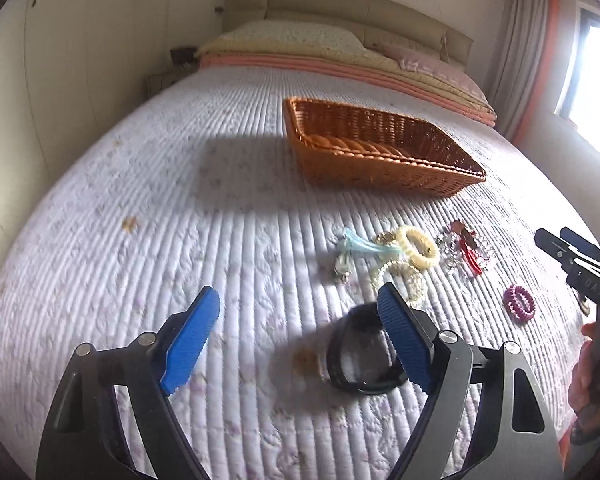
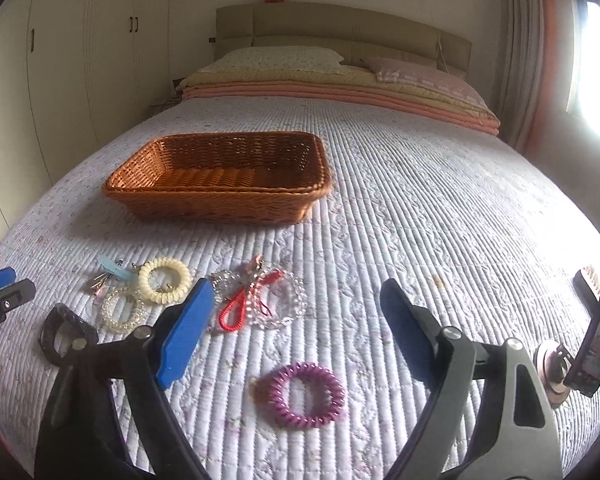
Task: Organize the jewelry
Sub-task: 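Grasp the black watch with the left gripper while the right grasps the purple coil, then carry watch and purple coil into the wicker basket and open both grippers, then grasp the clear bead bracelet with the left gripper while the right grasps the silver chain, then carry both bracelets into the basket and open both grippers, then grasp the silver hair clip with the left gripper while the right grasps the cream coil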
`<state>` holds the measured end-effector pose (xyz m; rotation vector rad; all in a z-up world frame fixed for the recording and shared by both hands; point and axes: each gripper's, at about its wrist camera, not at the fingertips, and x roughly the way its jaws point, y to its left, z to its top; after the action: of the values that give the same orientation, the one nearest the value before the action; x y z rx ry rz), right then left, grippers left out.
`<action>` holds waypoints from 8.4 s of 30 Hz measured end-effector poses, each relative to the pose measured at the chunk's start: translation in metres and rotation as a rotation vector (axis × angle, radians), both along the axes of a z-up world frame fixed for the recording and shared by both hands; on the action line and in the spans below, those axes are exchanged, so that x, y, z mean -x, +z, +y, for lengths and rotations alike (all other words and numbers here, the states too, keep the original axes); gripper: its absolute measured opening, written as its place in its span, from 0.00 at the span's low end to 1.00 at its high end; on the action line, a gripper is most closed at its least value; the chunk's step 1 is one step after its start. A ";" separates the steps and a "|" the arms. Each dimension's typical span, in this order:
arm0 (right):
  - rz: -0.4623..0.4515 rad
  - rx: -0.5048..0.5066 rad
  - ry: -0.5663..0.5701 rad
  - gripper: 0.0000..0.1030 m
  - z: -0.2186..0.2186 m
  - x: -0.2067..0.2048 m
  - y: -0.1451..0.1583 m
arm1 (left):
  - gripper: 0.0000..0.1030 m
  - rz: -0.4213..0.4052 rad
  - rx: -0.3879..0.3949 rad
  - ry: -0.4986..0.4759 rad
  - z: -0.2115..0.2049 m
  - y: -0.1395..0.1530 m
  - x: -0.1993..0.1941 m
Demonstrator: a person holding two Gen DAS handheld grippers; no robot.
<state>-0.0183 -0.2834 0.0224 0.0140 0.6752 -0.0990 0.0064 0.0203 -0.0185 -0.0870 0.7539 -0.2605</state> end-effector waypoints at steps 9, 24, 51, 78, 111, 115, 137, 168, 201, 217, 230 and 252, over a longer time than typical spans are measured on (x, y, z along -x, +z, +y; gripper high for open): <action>0.160 -0.023 -0.013 0.44 -0.030 0.012 -0.033 | 0.65 0.081 -0.009 -0.042 -0.010 0.000 0.007; 0.234 -0.039 0.001 0.35 -0.030 0.011 -0.068 | 0.42 0.189 0.023 -0.066 -0.012 -0.029 0.003; 0.128 -0.043 0.145 0.09 0.023 0.015 -0.028 | 0.08 0.066 0.139 -0.070 -0.031 0.003 0.006; 0.242 -0.118 0.087 0.09 0.011 -0.249 -0.018 | 0.08 0.112 -0.037 -0.078 -0.115 0.004 -0.234; -0.131 -0.123 0.140 0.58 -0.012 -0.043 0.036 | 0.48 -0.116 0.159 -0.209 -0.037 0.064 -0.026; -0.085 -0.119 0.101 0.48 -0.023 -0.044 0.011 | 0.47 -0.028 0.164 -0.186 -0.032 0.023 -0.028; 0.215 -0.047 0.077 0.36 -0.013 -0.078 -0.070 | 0.38 0.138 0.096 -0.170 -0.047 -0.046 -0.049; 0.129 -0.107 0.206 0.06 0.006 -0.018 -0.005 | 0.07 0.049 0.017 -0.233 -0.065 -0.031 -0.023; -0.056 -0.074 0.281 0.06 0.031 -0.113 0.085 | 0.07 -0.137 -0.059 -0.198 -0.103 0.063 -0.146; 0.175 -0.192 0.180 0.06 0.006 -0.214 -0.003 | 0.08 -0.010 -0.129 -0.259 -0.146 0.010 -0.191; 0.082 -0.248 0.109 0.50 -0.023 -0.180 0.011 | 0.44 -0.090 -0.062 -0.291 -0.130 0.034 -0.159; -0.013 -0.205 0.210 0.50 0.009 -0.050 0.033 | 0.52 -0.132 0.080 -0.169 -0.009 0.055 -0.042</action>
<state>0.0319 -0.2742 0.0556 0.1405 0.6679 0.1729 0.0481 0.0116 0.0368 -0.0811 0.6196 -0.4533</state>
